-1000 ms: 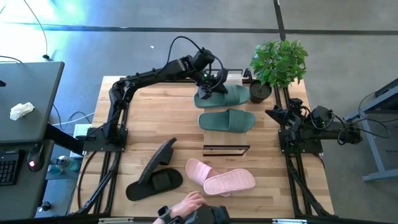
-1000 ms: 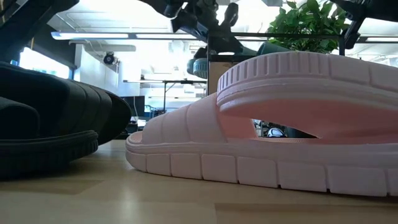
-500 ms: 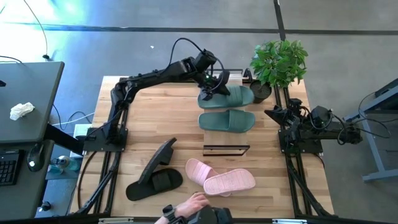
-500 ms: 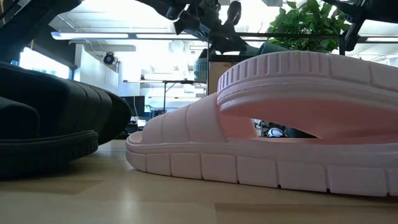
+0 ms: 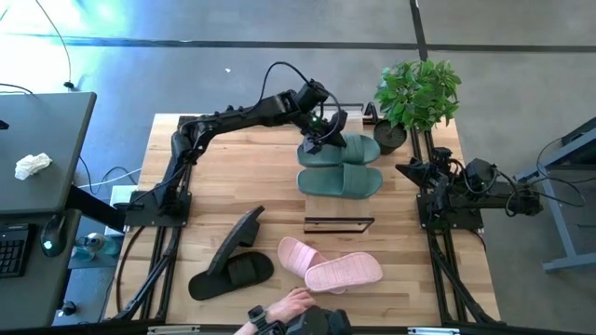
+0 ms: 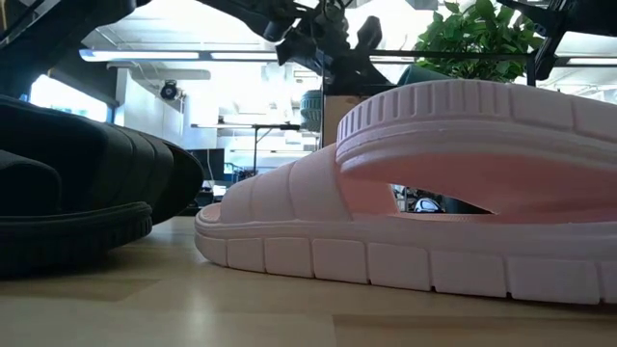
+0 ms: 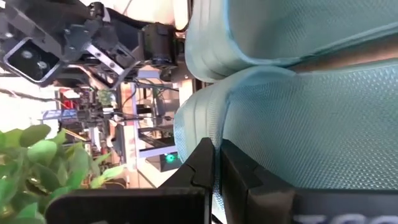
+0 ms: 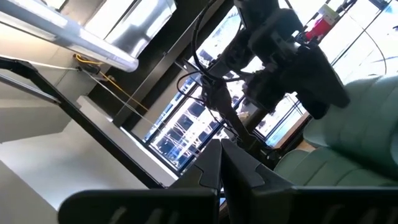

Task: Pick and place slides into the shelf
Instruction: Put the green slipper on the shelf

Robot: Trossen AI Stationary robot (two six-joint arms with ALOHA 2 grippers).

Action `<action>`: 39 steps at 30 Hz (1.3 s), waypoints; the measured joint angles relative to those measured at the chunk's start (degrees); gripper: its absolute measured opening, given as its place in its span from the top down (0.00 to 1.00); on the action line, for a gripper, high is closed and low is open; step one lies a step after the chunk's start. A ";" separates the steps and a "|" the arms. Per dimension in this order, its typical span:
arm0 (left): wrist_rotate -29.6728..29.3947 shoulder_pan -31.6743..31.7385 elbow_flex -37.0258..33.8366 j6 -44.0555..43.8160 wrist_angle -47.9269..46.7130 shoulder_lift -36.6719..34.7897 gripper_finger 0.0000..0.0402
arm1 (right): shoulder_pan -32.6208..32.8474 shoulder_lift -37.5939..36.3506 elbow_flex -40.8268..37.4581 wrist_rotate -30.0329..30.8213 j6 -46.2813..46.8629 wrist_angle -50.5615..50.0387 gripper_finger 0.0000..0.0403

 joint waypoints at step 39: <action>-12.02 -3.32 0.00 -6.55 0.09 -0.09 0.76 | 0.00 0.00 0.00 4.32 0.02 -2.63 1.00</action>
